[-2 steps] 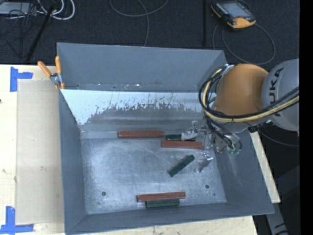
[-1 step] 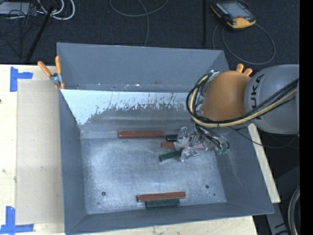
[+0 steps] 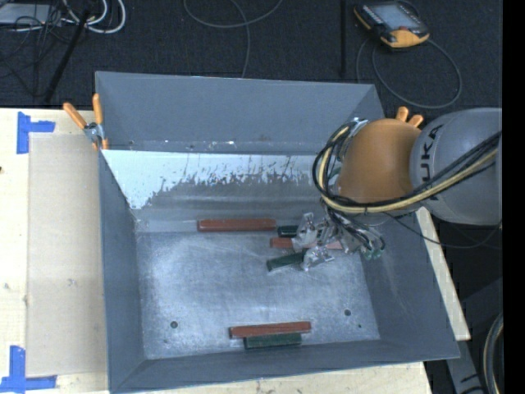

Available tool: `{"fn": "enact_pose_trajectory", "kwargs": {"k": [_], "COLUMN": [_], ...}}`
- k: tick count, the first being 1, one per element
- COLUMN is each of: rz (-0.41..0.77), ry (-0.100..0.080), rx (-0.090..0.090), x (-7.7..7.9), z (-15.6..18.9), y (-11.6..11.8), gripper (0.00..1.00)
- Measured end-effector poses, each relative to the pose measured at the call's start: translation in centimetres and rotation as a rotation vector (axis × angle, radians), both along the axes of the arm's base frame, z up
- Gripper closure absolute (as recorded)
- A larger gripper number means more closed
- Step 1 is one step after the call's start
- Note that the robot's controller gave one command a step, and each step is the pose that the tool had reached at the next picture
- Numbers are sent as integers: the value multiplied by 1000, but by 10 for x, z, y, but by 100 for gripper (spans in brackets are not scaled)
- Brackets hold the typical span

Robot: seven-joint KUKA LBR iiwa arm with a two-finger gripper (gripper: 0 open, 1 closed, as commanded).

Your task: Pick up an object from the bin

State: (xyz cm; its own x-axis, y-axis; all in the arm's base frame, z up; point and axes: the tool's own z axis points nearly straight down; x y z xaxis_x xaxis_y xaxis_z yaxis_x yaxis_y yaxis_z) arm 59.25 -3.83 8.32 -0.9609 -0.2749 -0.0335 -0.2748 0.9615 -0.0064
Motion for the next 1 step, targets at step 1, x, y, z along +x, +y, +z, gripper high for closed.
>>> {"fn": "enact_pose_trajectory", "kwargs": {"k": [1], "rz": [3], "ry": [35], "rx": [-2], "x": [-4], "z": [190], "y": [6], "gripper": [100]}}
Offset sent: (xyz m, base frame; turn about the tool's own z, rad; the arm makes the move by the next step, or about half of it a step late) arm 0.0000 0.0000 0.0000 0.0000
